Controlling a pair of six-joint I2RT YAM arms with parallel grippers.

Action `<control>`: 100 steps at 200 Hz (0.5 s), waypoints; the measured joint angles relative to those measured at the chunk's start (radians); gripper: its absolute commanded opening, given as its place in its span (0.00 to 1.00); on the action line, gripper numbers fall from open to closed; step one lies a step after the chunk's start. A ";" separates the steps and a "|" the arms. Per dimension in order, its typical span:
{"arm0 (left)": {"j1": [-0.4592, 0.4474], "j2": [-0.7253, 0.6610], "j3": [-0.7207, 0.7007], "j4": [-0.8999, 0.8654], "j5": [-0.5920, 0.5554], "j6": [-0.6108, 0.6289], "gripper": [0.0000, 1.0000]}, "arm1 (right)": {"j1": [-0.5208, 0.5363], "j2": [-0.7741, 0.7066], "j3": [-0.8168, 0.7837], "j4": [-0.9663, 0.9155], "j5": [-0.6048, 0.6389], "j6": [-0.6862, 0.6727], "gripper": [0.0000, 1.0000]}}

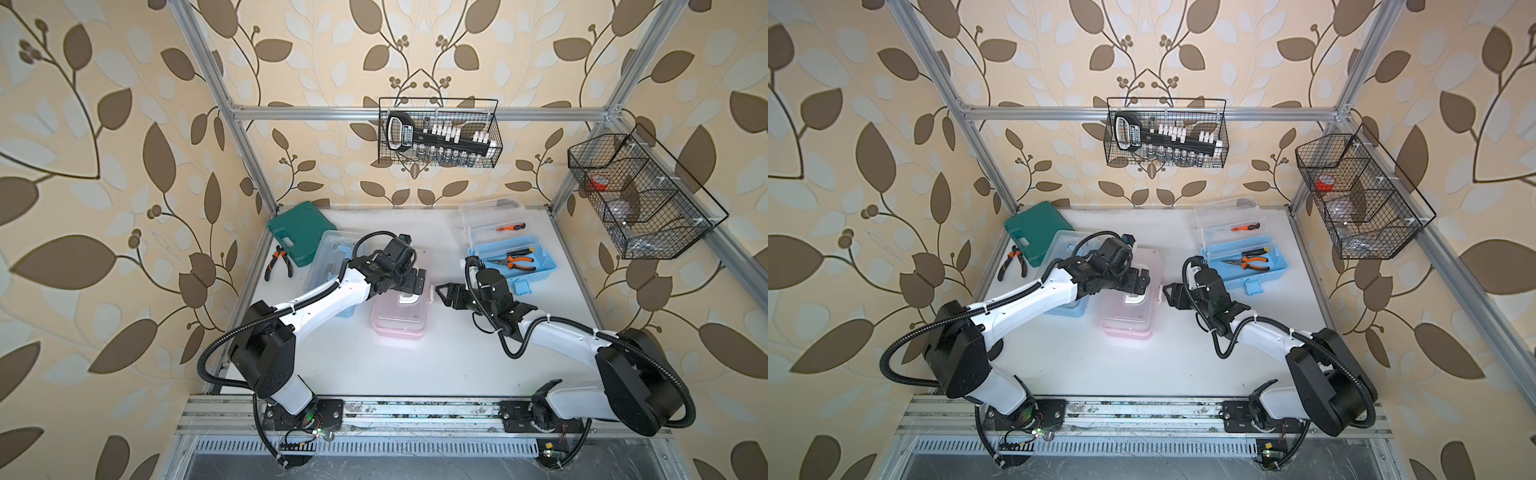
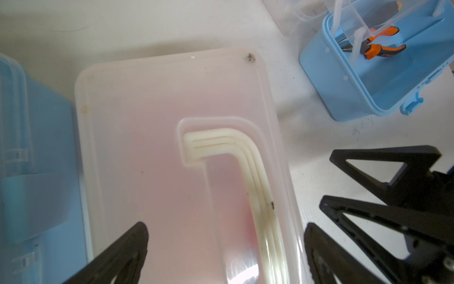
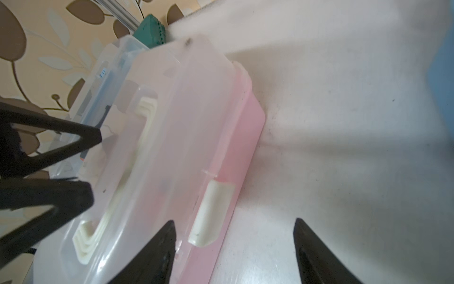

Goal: Close toolboxes
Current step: Fasten the toolbox latch on the toolbox.

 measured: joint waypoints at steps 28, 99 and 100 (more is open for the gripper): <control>0.000 0.002 0.000 0.005 0.001 0.000 0.99 | 0.000 0.031 0.013 -0.027 -0.038 0.020 0.66; 0.000 0.002 -0.003 0.014 0.003 0.000 0.99 | 0.027 0.122 0.086 -0.013 -0.079 0.048 0.58; 0.000 0.002 -0.003 0.014 0.003 0.000 0.99 | 0.027 0.124 0.086 -0.013 -0.079 0.048 0.58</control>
